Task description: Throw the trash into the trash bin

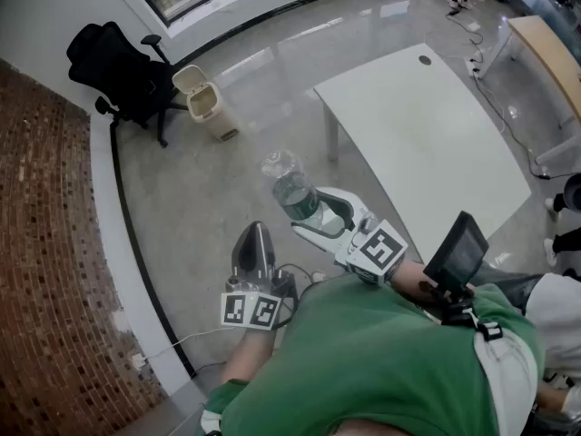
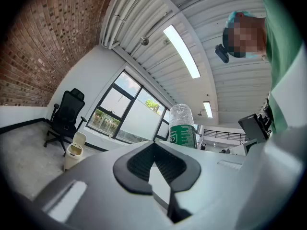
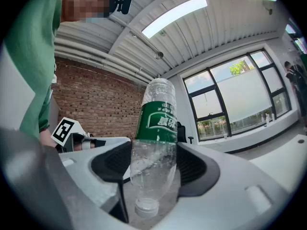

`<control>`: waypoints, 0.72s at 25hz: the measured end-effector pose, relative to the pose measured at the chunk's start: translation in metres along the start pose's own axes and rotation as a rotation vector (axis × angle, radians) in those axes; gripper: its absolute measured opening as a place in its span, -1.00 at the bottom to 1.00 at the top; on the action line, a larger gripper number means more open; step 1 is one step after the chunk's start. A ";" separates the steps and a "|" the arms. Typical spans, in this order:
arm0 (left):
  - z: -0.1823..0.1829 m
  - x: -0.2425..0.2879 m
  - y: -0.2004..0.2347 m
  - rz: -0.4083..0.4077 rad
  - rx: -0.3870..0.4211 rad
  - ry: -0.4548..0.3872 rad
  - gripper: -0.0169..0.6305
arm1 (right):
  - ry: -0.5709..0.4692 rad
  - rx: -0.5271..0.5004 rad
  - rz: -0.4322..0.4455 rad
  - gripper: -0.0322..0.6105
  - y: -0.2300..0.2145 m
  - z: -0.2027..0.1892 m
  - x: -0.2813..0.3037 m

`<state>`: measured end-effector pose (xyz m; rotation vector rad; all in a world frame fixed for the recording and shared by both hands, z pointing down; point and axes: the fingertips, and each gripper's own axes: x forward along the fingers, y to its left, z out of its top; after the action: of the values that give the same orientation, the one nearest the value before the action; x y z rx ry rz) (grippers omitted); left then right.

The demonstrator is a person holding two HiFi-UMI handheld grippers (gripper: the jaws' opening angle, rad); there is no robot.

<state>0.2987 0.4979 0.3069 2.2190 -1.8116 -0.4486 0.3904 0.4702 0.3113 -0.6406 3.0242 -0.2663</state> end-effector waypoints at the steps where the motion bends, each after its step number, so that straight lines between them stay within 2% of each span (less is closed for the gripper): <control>1: -0.001 0.003 0.000 0.001 -0.001 -0.001 -0.92 | 0.001 0.002 0.000 0.02 -0.003 0.000 0.001; 18: -0.004 0.007 0.003 0.017 -0.001 -0.008 -0.92 | -0.009 0.016 0.011 0.02 -0.010 -0.001 0.004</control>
<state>0.2985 0.4905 0.3113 2.2024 -1.8320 -0.4555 0.3906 0.4598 0.3138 -0.6224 3.0130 -0.2868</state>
